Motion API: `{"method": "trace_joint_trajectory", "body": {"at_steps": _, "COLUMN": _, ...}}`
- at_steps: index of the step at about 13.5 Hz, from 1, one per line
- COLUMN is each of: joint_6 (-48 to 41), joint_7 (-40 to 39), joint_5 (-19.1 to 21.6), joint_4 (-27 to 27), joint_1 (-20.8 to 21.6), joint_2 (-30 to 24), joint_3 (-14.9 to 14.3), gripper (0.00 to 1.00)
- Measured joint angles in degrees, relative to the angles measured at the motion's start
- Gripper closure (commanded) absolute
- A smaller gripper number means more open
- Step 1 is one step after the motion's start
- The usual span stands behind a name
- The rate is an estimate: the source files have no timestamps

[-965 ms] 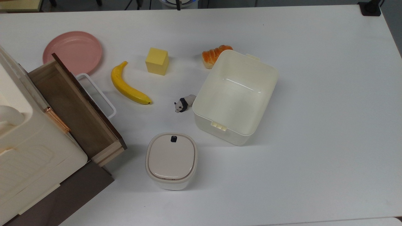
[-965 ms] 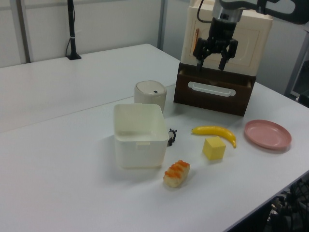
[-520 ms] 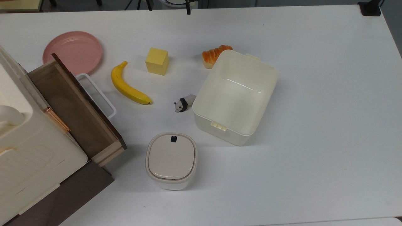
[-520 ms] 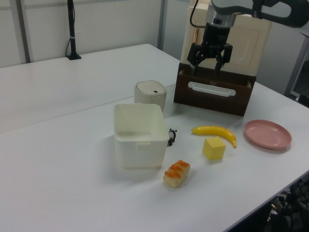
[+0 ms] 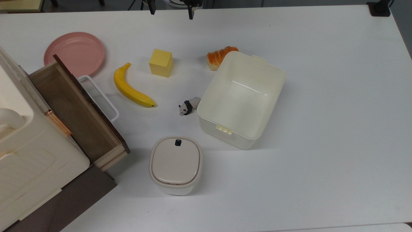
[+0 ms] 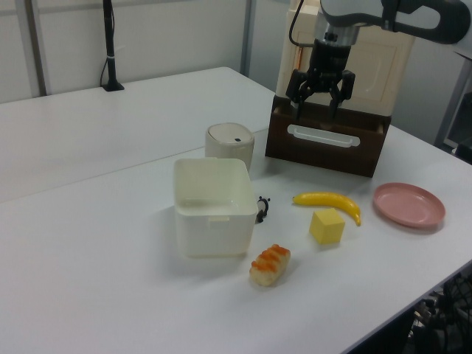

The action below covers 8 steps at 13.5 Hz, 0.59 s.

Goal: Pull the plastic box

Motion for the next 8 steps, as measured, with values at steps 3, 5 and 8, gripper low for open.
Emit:
{"method": "trace_joint_trajectory", "body": {"at_steps": 3, "joint_6": 0.1, "joint_7": 0.0, "joint_5": 0.0, "joint_4": 0.0, "joint_1": 0.1, "joint_2": 0.0, "joint_3": 0.0, "gripper": 0.00}}
{"method": "trace_joint_trajectory", "body": {"at_steps": 5, "joint_6": 0.2, "joint_7": 0.0, "joint_5": 0.0, "joint_4": 0.0, "joint_1": 0.2, "joint_2": 0.0, "joint_3": 0.0, "gripper": 0.00}}
{"method": "trace_joint_trajectory", "body": {"at_steps": 8, "joint_6": 0.4, "joint_7": 0.6, "joint_5": 0.0, "joint_4": 0.0, "joint_1": 0.2, "joint_2": 0.0, "joint_3": 0.0, "gripper": 0.00}}
